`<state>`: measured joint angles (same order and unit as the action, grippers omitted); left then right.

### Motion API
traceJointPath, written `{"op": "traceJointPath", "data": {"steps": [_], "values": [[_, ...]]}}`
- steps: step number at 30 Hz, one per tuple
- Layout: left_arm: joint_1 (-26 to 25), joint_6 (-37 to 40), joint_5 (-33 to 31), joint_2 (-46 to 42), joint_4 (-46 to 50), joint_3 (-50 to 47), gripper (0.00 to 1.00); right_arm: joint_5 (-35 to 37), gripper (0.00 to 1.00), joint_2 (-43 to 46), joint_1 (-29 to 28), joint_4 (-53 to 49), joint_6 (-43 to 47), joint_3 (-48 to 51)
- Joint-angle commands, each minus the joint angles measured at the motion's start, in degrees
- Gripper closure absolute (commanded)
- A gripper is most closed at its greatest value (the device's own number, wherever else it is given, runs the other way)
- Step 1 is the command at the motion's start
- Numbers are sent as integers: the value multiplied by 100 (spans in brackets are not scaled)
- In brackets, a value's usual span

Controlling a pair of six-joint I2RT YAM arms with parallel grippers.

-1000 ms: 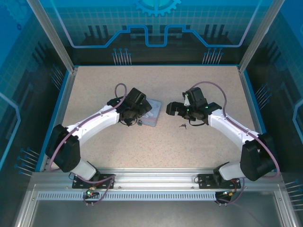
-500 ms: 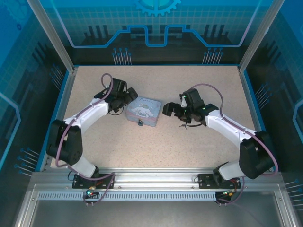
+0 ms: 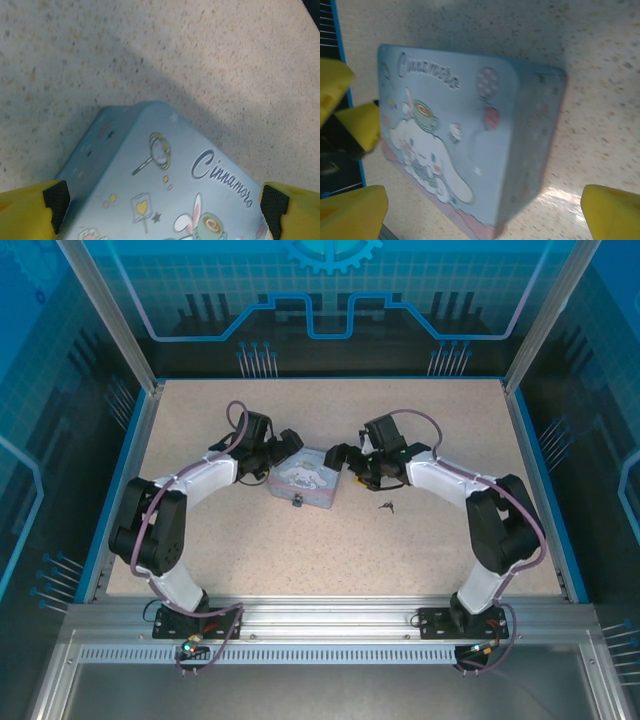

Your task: Unlock the padlock with the key

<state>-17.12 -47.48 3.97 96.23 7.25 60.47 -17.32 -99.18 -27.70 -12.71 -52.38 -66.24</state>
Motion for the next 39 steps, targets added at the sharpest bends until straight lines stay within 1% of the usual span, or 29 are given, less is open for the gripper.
{"op": "traceJointPath", "data": {"steps": [1,6,10,13,16,19,22,23,25,26,27,28,30,32,34,39], "values": [[-126,-403,156,-478,-363,-475,1,-350,0,-284,-60,340,-365,-337],[-168,-977,87,-976,-824,-1275,1,-530,0,-627,-60,609,-694,-592],[-168,-1022,71,-1100,-892,-1435,1,-640,0,-778,-8,926,-942,-623],[-168,-991,95,-1138,-866,-1433,1,-640,0,-599,79,1242,-996,-390],[-168,-913,7,-1279,-721,-1478,1,-453,0,-214,237,848,-705,-180],[-160,-775,-199,-1538,-500,-1561,1,-174,0,357,456,286,-219,153],[-144,-611,-388,-1836,-187,-1597,1,342,0,861,645,-869,532,219],[-138,-578,-407,-1930,-99,-1608,1,613,0,977,682,-1283,821,201],[-133,-535,-411,-2120,-10,-1668,1,1017,4,1159,741,-1765,1315,277],[-133,-555,-385,-2192,-2,-1715,1,1217,8,1245,770,-1906,1469,369],[-133,-581,-351,-2268,-5,-1755,1,1265,17,1313,820,-1937,1591,502],[-133,-618,-312,-2312,-22,-1791,1,1250,22,1358,873,-1921,1662,633],[-133,-704,-192,-2396,-76,-1860,1,1224,31,1402,964,-1826,1711,871],[-133,-776,-101,-2432,-91,-1880,1,1215,37,1329,1019,-1702,1731,1024],[-131,-791,-29,-2450,-93,-1859,1,1205,39,1144,1060,-1624,1729,1060],[-133,-803,16,-2469,-68,-1794,1,1137,38,579,1064,-1331,1652,1060]]}}
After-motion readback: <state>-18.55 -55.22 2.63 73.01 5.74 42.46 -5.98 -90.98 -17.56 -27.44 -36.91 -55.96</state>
